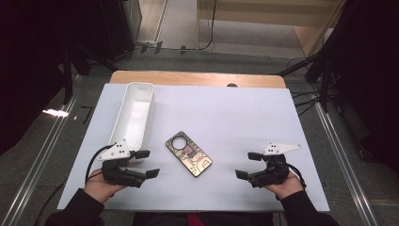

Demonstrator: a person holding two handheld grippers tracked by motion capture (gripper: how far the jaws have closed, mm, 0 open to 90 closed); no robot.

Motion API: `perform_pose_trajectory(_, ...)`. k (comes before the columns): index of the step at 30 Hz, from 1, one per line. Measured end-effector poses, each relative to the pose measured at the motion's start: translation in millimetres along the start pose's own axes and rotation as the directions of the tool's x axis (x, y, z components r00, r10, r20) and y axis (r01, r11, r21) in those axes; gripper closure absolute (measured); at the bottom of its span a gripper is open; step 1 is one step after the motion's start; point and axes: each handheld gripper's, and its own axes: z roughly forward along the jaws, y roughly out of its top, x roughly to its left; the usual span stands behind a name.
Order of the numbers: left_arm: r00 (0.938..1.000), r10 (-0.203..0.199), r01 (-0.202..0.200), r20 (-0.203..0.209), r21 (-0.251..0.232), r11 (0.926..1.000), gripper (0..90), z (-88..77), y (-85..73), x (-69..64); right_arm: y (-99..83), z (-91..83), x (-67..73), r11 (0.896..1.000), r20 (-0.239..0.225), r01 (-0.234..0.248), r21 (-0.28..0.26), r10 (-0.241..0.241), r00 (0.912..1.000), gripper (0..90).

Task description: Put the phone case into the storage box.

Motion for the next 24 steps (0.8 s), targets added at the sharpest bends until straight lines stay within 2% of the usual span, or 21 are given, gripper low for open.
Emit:
perform_pose_trajectory(7,1.0,0.005,-0.005,0.005,0.005,1.0,21.9,0.7,0.2,-0.3,3.2,5.1,-1.0,1.0,0.015,0.007,0.008,-0.007,0.9999,5.9)
perform_pose_trajectory(9,1.0,0.003,-0.003,0.003,0.003,1.0,21.9,0.0,0.1,0.5,7.2,8.4,0.3,1.0,0.022,0.028,-0.003,-0.027,0.9994,5.9)
perform_pose_trajectory(14,1.0,0.003,-0.003,0.0,0.001,1.0,21.9,-0.6,0.0,0.5,11.6,10.5,0.9,0.999,0.018,0.026,-0.029,-0.025,0.9995,5.8)
perform_pose_trajectory(16,1.0,0.0,0.0,0.0,0.001,1.0,22.0,-0.7,0.1,0.6,14.5,12.2,1.5,0.997,0.033,0.054,-0.056,-0.052,0.9981,0.0)
perform_pose_trajectory(19,1.0,-0.003,0.003,-0.001,-0.004,1.0,21.9,-1.0,0.4,0.5,18.9,12.0,4.1,0.994,0.054,0.077,-0.076,-0.073,0.9959,0.0)
perform_pose_trajectory(21,1.0,-0.005,0.005,0.0,-0.004,1.0,21.9,-1.1,0.3,0.6,21.5,12.5,4.8,0.994,0.075,0.073,-0.075,-0.068,0.9949,0.0)
perform_pose_trajectory(24,1.0,-0.005,0.005,0.0,-0.003,1.0,21.9,-1.1,0.3,0.7,22.8,13.8,3.5,0.996,0.075,0.063,-0.069,-0.058,0.9955,0.0)
